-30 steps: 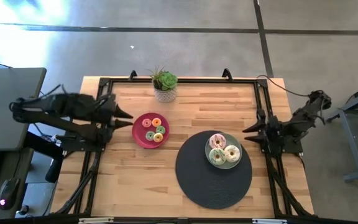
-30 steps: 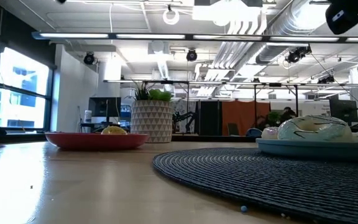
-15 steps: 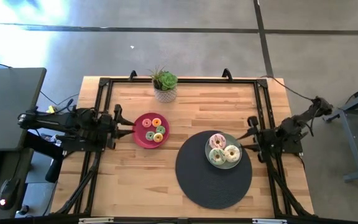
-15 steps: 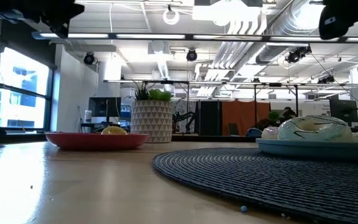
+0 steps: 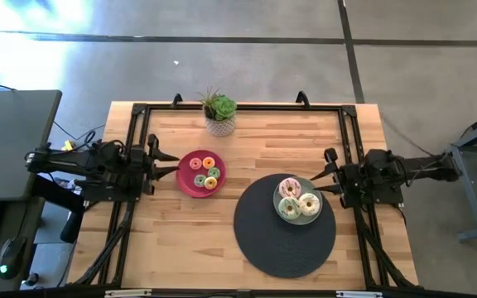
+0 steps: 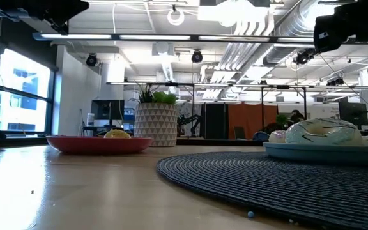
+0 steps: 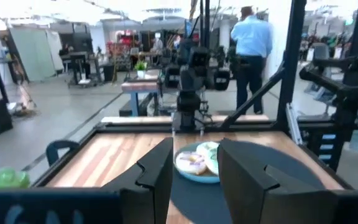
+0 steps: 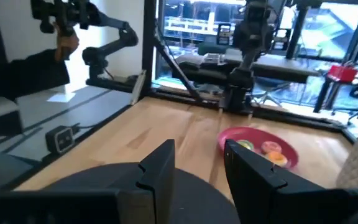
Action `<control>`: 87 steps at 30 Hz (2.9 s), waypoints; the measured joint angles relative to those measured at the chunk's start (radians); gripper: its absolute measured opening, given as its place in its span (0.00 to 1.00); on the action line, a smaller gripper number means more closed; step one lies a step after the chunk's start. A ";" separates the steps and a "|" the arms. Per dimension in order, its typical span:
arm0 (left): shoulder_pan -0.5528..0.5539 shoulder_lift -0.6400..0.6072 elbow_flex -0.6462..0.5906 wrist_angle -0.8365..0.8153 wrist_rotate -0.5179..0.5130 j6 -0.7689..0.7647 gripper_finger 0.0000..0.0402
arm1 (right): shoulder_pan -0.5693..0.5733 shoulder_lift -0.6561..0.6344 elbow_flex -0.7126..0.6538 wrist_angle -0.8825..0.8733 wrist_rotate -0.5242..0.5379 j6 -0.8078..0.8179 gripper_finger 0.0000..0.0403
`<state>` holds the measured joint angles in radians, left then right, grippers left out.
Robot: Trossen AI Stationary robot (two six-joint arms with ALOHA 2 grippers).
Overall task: Pick & Place donuts
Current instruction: Return to Home Position
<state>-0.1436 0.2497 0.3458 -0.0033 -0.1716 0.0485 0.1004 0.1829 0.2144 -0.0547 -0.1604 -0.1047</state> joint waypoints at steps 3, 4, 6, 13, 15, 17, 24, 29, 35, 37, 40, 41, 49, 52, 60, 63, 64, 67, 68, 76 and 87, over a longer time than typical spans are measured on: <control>0.000 -0.037 -0.006 0.006 0.018 0.000 0.30 | -0.032 0.000 -0.001 0.019 -0.038 0.023 0.32; 0.000 -0.051 -0.017 0.018 0.027 -0.001 0.30 | -0.039 -0.001 -0.001 0.031 -0.040 0.023 0.32; 0.000 -0.074 -0.042 0.016 0.032 -0.009 0.30 | -0.048 -0.001 -0.015 0.081 -0.041 0.018 0.32; 0.000 -0.144 -0.146 0.075 0.038 -0.021 0.30 | -0.063 -0.001 -0.174 0.333 -0.058 0.036 0.32; 0.000 -0.157 -0.190 0.118 0.060 -0.010 0.30 | -0.074 -0.002 -0.190 0.379 -0.047 0.033 0.32; 0.000 -0.167 -0.239 0.167 0.089 -0.007 0.30 | -0.087 -0.002 -0.198 0.400 -0.053 0.028 0.32; 0.000 -0.171 -0.329 0.274 0.082 0.001 0.30 | -0.117 -0.001 -0.200 0.329 -0.063 0.026 0.32; 0.000 -0.170 -0.331 0.255 0.079 0.007 0.30 | -0.127 -0.002 -0.200 0.327 -0.052 -0.014 0.32; 0.000 -0.170 -0.332 0.173 0.079 -0.027 0.30 | -0.127 -0.001 -0.200 0.327 0.052 0.001 0.32; 0.000 -0.170 -0.332 0.124 0.079 -0.030 0.30 | -0.127 -0.001 -0.200 0.325 0.074 -0.002 0.32; 0.000 -0.169 -0.332 0.058 0.079 -0.030 0.30 | -0.127 -0.001 -0.200 0.325 0.102 -0.004 0.32; 0.000 -0.169 -0.332 0.030 0.079 -0.030 0.30 | -0.127 -0.001 -0.200 0.325 0.103 -0.004 0.32; 0.000 -0.161 -0.321 0.010 0.091 -0.031 0.30 | -0.127 -0.001 -0.200 0.325 0.104 -0.007 0.32; 0.000 -0.161 -0.320 0.007 0.091 -0.031 0.30 | -0.127 -0.001 -0.200 0.325 0.104 -0.008 0.32; 0.000 -0.161 -0.319 0.004 0.091 -0.031 0.30 | -0.127 -0.001 -0.200 0.325 0.105 -0.008 0.32; 0.000 -0.161 -0.319 0.003 0.091 -0.031 0.30 | -0.127 -0.001 -0.200 0.325 0.104 -0.008 0.32; 0.000 -0.161 -0.319 0.003 0.091 -0.031 0.30 | -0.127 -0.001 -0.200 0.325 0.105 -0.008 0.32; 0.000 -0.161 -0.318 0.002 0.091 -0.031 0.30 | -0.127 -0.001 -0.199 0.325 0.105 -0.008 0.32; 0.000 -0.161 -0.318 0.002 0.091 -0.031 0.30 | -0.127 -0.001 -0.199 0.325 0.105 -0.008 0.32; -0.001 -0.161 -0.318 -0.002 0.134 -0.033 0.30 | -0.127 -0.001 -0.199 0.325 0.105 -0.008 0.32; -0.001 -0.161 -0.318 -0.003 0.162 -0.033 0.30 | -0.127 -0.001 -0.199 0.325 0.105 -0.008 0.32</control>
<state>-0.1444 0.0891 0.0280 -0.0063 -0.0098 0.0158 -0.0265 0.1818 0.0154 0.2703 -0.0559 -0.1123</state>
